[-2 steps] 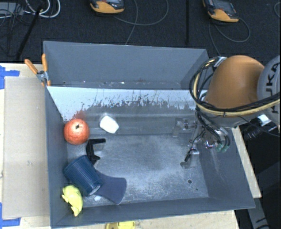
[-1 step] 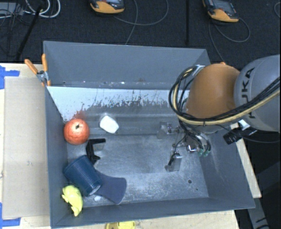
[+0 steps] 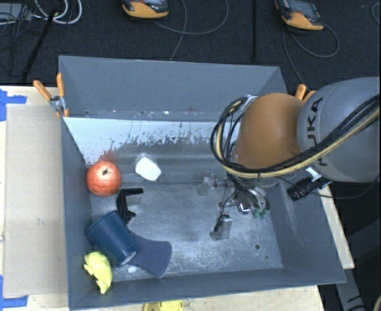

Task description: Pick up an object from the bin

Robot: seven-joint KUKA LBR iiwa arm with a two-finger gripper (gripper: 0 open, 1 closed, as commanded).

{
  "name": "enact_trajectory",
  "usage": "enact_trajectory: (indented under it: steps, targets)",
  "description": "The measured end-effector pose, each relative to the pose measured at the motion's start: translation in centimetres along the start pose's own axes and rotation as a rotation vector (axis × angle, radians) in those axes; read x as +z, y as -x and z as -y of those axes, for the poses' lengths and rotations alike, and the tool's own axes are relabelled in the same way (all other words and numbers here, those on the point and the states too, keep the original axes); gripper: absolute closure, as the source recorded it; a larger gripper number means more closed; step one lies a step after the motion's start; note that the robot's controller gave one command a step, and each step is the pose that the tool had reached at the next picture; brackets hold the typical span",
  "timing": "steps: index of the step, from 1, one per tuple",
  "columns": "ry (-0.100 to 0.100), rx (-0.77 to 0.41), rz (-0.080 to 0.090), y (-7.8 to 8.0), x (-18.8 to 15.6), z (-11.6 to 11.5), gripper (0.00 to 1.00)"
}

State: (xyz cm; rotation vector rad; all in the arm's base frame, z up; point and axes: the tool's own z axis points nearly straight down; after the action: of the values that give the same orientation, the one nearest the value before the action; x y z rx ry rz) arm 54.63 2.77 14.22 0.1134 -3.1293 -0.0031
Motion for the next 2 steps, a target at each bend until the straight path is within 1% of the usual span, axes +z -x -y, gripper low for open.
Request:
enact_trajectory:
  steps: [1,2]
  targets:
    - [-0.002,-0.007,0.015,5.6,0.8,-1.2,0.0]
    - [-0.002,-0.036,0.012,3.4,6.9,-4.2,0.0]
